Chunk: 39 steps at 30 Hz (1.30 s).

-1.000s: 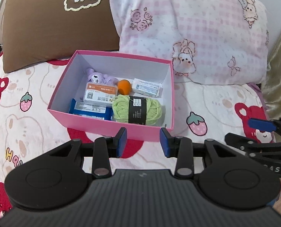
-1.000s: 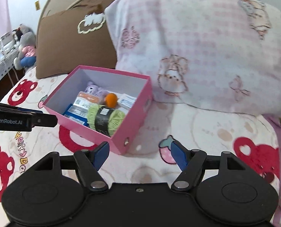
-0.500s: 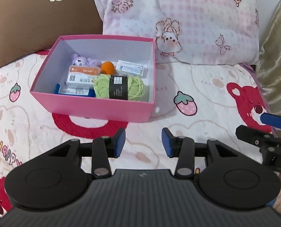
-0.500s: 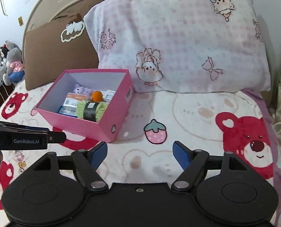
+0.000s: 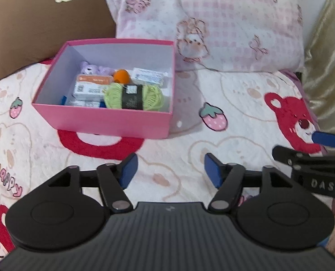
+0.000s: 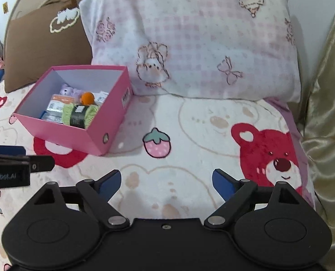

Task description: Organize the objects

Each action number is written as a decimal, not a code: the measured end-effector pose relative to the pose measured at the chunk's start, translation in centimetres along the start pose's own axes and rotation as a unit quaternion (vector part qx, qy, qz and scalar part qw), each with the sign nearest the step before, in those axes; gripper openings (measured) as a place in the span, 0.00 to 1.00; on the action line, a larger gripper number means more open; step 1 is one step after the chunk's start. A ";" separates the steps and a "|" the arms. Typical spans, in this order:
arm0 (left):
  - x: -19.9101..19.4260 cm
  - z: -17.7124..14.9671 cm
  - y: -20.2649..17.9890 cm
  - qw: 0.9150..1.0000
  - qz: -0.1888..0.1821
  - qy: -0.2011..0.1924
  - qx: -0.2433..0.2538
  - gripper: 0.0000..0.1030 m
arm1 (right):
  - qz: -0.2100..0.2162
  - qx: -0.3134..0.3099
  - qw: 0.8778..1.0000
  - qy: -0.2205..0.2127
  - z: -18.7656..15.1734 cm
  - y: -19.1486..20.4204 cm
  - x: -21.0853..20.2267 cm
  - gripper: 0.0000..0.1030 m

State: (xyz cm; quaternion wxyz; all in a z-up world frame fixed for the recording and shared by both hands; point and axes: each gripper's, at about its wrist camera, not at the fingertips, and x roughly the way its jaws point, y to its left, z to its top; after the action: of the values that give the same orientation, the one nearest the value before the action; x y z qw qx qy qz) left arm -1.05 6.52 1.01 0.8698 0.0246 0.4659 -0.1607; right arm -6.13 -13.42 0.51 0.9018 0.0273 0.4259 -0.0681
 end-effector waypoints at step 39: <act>-2.0 -0.8 -1.9 0.993 0.118 0.007 -0.026 0.99 | 0.000 0.031 0.999 0.029 -0.9 -1.4 -1.5 0.88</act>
State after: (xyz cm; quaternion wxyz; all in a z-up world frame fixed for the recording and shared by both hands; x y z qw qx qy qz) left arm -3.32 5.38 2.42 0.8799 0.0579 0.4696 -0.0441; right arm -7.95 -14.54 1.14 0.8876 0.0573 0.4499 -0.0803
